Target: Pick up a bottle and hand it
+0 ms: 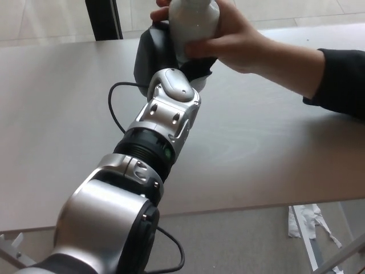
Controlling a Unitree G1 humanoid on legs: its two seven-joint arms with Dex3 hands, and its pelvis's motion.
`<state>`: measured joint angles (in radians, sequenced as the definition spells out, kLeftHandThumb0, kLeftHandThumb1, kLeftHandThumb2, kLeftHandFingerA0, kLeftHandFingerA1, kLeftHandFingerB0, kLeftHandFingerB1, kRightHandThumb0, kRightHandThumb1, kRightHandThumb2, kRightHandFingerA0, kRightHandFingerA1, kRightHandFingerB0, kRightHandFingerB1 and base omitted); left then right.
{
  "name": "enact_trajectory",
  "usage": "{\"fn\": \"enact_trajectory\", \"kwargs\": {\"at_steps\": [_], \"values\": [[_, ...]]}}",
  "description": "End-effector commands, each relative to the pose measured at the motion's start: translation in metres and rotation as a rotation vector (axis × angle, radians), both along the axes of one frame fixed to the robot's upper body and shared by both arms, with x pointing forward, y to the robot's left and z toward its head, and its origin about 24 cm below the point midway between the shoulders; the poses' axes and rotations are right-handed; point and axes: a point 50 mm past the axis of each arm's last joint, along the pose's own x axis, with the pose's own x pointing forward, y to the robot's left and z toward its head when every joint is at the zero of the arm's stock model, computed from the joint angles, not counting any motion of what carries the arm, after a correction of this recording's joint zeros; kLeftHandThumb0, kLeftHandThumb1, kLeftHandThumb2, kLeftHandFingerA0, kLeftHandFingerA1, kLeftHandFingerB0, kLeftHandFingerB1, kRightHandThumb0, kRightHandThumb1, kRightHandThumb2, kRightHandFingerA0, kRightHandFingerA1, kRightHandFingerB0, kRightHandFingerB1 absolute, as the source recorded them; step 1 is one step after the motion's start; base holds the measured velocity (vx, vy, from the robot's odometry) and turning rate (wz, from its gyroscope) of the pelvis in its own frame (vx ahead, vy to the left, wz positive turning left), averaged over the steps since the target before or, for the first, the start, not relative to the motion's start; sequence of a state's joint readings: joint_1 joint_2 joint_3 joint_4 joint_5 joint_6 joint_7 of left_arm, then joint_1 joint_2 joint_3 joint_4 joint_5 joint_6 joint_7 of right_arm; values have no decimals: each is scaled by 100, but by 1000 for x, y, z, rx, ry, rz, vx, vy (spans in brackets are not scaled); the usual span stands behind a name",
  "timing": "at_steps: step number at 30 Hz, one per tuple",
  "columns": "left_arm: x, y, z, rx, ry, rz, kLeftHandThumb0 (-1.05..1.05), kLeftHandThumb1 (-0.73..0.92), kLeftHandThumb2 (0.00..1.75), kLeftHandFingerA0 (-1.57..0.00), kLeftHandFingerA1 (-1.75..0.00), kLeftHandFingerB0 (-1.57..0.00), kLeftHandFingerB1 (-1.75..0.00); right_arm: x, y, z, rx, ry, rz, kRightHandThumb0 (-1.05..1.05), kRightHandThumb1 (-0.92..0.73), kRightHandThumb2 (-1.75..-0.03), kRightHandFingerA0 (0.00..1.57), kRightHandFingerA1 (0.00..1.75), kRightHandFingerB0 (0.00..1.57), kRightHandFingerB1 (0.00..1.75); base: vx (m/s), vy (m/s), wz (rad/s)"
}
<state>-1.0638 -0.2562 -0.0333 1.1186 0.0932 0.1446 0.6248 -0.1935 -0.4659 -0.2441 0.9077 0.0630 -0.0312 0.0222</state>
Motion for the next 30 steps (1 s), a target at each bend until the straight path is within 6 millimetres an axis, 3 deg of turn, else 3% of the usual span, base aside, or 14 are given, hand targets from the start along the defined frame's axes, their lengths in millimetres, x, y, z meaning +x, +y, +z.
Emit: {"fn": "enact_trajectory", "kwargs": {"at_steps": [1, 2, 4, 8, 9, 11, 12, 14, 16, 17, 21, 22, 26, 30], "values": [[-38, -102, 5, -123, 7, -268, -31, 53, 92, -112, -133, -79, -105, 38, 30, 17, 21, -126, 133, -50, -56, -57, 64, 66, 47, 39, 0, 0, 0], [-38, -102, 4, -114, 14, -278, -24, 69, 60, -82, -175, -77, -90, 38, 30, 17, 23, -125, 133, -49, -56, -57, 61, 66, 47, 38, 0, 0, 0], [-39, -104, 1, -119, 32, -319, -16, 63, 77, -102, -161, -83, -110, 35, 30, 16, 28, -121, 144, -49, -57, -58, 65, 68, 44, 37, 0, 0, 0], [-44, -108, -7, -106, 40, -347, -17, 74, 66, -76, -160, -76, -89, 32, 27, 15, 28, -117, 136, -50, -56, -57, 62, 65, 46, 37, 0, 0, 0], [-43, -108, -10, -87, 81, -410, -35, 66, 59, -69, -150, -39, -53, 32, 27, 14, 30, -114, 123, -50, -55, -57, 59, 63, 48, 38, 0, 0, 0], [-42, -108, -12, -52, 139, -480, -48, 63, 58, -68, -143, -23, -41, 29, 26, 12, 31, -111, 123, -51, -55, -58, 59, 63, 46, 37, 0, 0, 0], [-39, -105, -10, -14, 168, -534, -64, 50, 85, -40, -87, -4, -37, 27, 25, 12, 37, -109, 119, -51, -55, -58, 59, 62, 47, 38, 0, 0, 0], [-28, -88, 1, -25, 157, -607, -83, 50, 84, -2, -38, 0, 0, 25, 22, 11, 41, -109, 102, -57, -44, -84, 64, 72, 43, 53, 0, 0, 0], [-21, -71, 11, -21, 109, -650, -104, 60, 93, -2, -19, 0, 0, 24, 21, 10, 38, -104, 99, -56, -44, -84, 65, 72, 43, 53, 0, 0, 0], [-21, -66, 16, -29, 101, -653, -104, 59, 92, 0, -9, 0, 0, 23, 19, 10, 39, -104, 101, -48, -56, -57, 67, 68, 49, 40, 0, 0, 0], [-27, -20, 44, -80, 28, -695, -97, 56, 90, 0, -10, 0, -4, 21, 14, 12, 14, -95, 84, -49, -55, -57, 63, 66, 51, 42, 0, 0, 0], [-33, -3, 52, -110, -21, -697, -92, 54, 88, -7, -43, 0, 0, 21, 14, 13, 27, -104, 78, -47, -55, -57, 63, 67, 51, 42, 0, 0, 0], [-61, 56, 69, -110, -114, -715, -91, 55, 90, 0, -19, 0, 0, 19, 9, 14, 3, -87, 93, -49, -57, -57, 62, 67, 47, 42, 0, 0, 0], [-84, 99, 80, -98, -193, -677, -86, 51, 91, -2, -40, 0, -5, 19, 5, 16, 19, -93, 71, -48, -56, -58, 62, 64, 47, 38, 0, 0, 0]]}}
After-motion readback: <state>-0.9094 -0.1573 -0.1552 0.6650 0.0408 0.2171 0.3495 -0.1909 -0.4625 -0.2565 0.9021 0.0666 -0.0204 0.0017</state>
